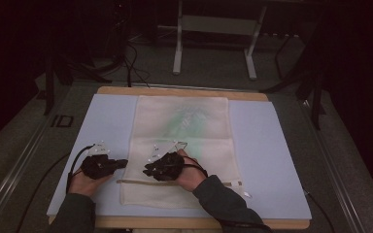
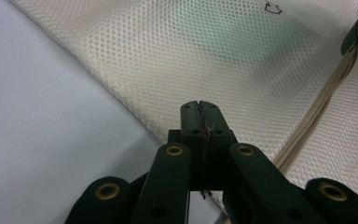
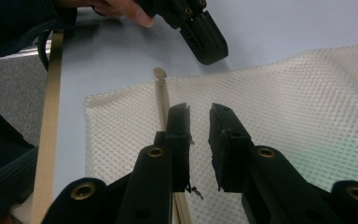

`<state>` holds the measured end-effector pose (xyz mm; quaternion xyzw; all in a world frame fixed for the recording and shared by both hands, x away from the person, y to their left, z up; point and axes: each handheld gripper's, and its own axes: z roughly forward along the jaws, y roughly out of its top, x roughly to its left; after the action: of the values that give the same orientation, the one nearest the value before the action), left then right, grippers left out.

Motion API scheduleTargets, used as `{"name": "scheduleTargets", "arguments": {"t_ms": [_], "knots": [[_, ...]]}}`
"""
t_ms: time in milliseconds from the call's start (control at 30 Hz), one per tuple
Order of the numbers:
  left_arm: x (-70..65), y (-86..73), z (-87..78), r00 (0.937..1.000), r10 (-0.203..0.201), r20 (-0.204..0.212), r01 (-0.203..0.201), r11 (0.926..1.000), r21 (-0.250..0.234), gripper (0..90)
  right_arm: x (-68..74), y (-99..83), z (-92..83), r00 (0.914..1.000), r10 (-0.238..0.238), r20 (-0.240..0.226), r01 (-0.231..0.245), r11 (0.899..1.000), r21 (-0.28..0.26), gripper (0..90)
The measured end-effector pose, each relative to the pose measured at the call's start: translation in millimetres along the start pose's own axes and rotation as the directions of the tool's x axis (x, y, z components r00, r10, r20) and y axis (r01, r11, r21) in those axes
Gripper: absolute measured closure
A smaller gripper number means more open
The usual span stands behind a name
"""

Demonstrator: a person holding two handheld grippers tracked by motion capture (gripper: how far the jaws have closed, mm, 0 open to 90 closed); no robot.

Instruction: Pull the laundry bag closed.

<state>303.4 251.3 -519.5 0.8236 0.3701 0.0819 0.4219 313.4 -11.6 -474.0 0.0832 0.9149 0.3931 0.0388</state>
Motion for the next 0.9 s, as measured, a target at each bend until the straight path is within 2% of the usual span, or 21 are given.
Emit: {"name": "scheduleTargets", "arguments": {"t_ms": [500, 900], "knots": [[0.4, 0.3, 0.6, 1.0, -0.003, 0.005, 0.003, 1.0, -0.001, 89.2, 5.2, 9.2, 9.6, 0.9998, -0.012, -0.015, 0.012, 1.0, 0.001, 78.1], [0.2, 0.3, 1.5, 0.9999, -0.005, 0.011, 0.005, 1.0, 0.002, 89.2, 6.1, 14.5, 17.4, 0.9998, -0.003, -0.02, 0.003, 1.0, -0.003, 79.0]]}}
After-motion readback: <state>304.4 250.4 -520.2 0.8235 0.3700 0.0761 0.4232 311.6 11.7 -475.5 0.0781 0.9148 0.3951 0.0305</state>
